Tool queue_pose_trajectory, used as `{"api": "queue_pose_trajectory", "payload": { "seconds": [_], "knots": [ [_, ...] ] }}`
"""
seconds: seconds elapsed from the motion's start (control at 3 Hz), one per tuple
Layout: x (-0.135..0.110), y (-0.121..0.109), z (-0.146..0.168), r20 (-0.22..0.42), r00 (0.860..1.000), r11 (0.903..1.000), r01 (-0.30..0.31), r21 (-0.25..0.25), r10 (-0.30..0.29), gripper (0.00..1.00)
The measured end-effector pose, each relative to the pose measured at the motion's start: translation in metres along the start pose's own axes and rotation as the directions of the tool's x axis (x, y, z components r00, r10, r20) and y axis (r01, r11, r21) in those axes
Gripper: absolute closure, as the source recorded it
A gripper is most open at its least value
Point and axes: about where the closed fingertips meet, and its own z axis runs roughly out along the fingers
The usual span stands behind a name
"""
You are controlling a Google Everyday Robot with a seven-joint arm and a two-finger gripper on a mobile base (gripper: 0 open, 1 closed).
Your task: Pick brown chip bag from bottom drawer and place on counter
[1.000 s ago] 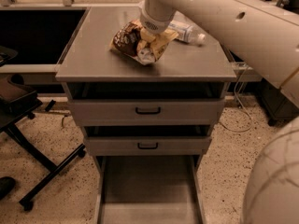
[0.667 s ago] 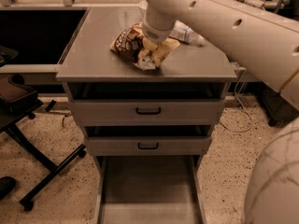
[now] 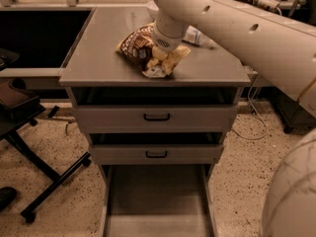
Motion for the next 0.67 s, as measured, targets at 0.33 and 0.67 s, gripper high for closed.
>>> {"api": "queue_pose_trajectory", "payload": {
  "seconds": [0.33,0.67],
  "knots": [
    [0.0,0.0,0.0,0.0,1.0,1.0,0.0,0.0,0.0,0.59],
    [0.0,0.0,0.0,0.0,1.0,1.0,0.0,0.0,0.0,0.36]
  ]
}}
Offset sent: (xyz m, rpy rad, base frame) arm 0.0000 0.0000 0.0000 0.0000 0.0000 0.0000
